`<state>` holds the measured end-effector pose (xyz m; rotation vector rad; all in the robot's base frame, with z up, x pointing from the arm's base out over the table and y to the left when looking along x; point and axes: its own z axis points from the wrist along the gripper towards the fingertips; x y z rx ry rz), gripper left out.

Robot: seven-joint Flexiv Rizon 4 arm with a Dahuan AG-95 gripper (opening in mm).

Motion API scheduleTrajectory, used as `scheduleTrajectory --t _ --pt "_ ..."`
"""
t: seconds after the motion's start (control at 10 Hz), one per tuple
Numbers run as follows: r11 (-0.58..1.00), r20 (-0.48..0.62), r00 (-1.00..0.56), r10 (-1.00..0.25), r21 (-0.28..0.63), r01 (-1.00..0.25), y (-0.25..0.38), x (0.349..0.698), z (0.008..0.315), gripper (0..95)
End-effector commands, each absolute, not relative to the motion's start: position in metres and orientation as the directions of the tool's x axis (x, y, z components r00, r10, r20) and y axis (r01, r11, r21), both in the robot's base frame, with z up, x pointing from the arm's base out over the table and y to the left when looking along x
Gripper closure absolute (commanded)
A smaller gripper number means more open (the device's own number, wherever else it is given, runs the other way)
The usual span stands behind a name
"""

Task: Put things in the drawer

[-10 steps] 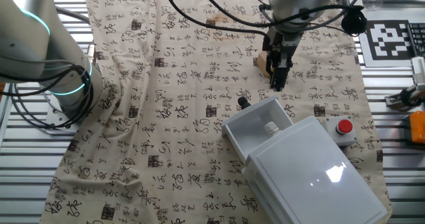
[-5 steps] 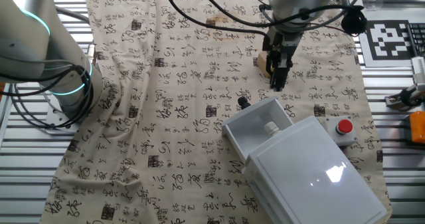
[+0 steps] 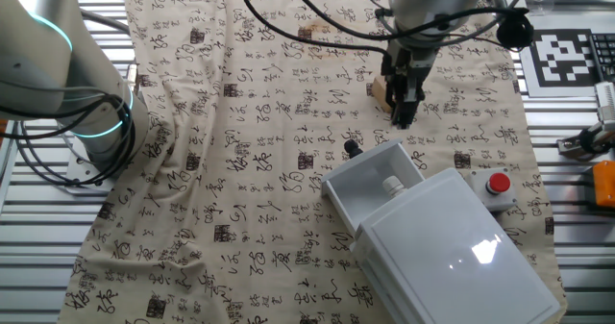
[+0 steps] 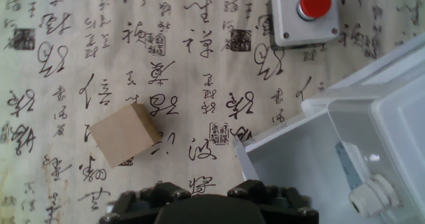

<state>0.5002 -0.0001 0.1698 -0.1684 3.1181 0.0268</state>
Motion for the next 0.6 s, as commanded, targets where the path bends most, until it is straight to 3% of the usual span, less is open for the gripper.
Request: scheduleTrajectory --t 0.1,0.6 --pt "0.979 -0.038 -0.979 -0.202 0.029 -0.203 0.0000 0.5000 0.1702 95.0" --pt "0.964 -0.039 -0.964 -0.263 0.033 -0.264 0.0001 0.5000 0.1702 95.0"
